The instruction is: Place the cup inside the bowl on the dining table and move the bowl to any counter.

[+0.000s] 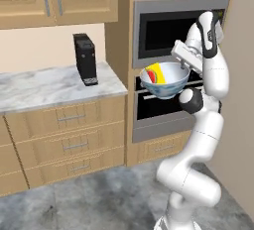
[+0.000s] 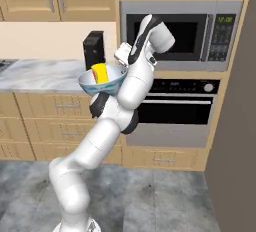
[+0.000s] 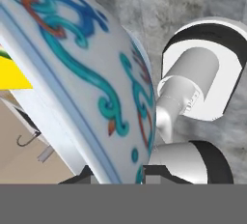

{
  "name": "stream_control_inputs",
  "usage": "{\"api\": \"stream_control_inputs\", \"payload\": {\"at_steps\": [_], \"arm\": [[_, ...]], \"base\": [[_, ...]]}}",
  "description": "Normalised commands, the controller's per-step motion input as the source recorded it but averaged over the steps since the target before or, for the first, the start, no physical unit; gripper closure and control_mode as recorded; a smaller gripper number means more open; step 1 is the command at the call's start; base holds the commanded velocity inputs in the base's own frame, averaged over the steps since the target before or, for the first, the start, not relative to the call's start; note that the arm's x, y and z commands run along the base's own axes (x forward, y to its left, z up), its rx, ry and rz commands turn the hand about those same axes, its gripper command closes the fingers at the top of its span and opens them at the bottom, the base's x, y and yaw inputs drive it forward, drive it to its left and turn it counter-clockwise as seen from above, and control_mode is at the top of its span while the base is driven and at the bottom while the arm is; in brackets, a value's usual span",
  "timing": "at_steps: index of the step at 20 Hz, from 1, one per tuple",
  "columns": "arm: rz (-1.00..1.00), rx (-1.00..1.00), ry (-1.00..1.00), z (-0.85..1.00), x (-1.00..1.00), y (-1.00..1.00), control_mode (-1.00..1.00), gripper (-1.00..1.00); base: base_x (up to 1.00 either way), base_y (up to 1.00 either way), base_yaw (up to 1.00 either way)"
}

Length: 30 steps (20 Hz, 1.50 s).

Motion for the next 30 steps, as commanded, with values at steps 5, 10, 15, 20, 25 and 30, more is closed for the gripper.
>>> {"api": "stream_control_inputs", "payload": {"at_steps": [5, 10, 15, 20, 25, 30], "arm": [[0.0, 0.0, 0.0, 0.0, 0.0, 0.0, 1.0, 1.0], [0.0, 0.0, 0.0, 0.0, 0.0, 0.0, 1.0, 1.0], [0.0, 0.0, 0.0, 0.0, 0.0, 0.0, 1.0, 1.0], [0.0, 0.0, 0.0, 0.0, 0.0, 0.0, 1.0, 1.0], [0.0, 0.0, 0.0, 0.0, 0.0, 0.0, 1.0, 1.0], [0.0, 0.0, 0.0, 0.0, 0.0, 0.0, 1.0, 1.0]], "base": [[0.03, 0.61, -0.13], [0.0, 0.65, -0.12], [0.03, 0.68, -0.13], [0.12, 0.77, -0.1], [0.37, 0.82, -0.01], [0.46, 0.64, 0.0]]}}
